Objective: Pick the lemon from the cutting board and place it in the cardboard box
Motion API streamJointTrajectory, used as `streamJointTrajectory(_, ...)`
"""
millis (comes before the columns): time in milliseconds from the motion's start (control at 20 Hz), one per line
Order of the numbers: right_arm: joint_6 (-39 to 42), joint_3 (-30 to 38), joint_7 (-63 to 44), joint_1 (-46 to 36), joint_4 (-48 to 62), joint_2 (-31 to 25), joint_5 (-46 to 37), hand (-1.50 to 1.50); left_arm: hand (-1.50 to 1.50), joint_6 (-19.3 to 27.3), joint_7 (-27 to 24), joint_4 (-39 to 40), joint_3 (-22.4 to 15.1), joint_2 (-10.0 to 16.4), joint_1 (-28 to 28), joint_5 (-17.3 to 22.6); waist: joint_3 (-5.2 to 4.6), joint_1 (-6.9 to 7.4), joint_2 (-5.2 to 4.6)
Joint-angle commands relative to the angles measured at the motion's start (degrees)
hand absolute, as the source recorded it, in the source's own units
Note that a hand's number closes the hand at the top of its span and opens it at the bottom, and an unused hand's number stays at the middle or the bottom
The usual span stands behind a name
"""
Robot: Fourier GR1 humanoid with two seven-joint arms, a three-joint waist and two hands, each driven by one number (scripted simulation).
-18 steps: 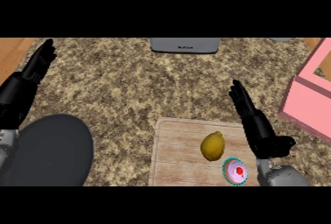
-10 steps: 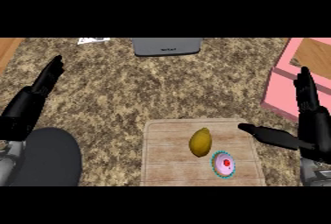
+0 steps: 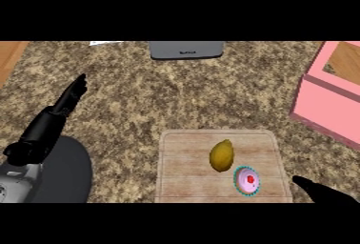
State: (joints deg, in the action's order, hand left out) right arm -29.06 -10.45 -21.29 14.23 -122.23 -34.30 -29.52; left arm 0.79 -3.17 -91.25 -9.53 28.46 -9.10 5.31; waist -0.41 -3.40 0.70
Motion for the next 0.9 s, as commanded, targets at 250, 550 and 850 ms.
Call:
streamJointTrajectory(250, 21.47, -9.37, -24.57, 3.72, -13.94, -6.89, -15.08, -1.50, 0.00, -1.21, -1.25, 0.66, -1.99, -1.56, -1.09, -1.66, -0.03, 3.32, -0.74)
streamJointTrajectory(550, 37.87, -18.94, -41.33, -10.80, -12.95, -3.75, -13.16, -1.50, 0.00, -3.06, -0.65, 3.23, -2.81, -3.51, -5.26, -1.00, 0.03, 5.38, -1.27)
streamJointTrajectory(850, 48.30, -25.86, -54.38, -21.64, -5.28, 4.86, -13.52, -1.50, 0.00, -2.93, -1.38, 3.82, -2.89, -4.08, -4.93, -1.90, 0.00, 6.03, -1.19)
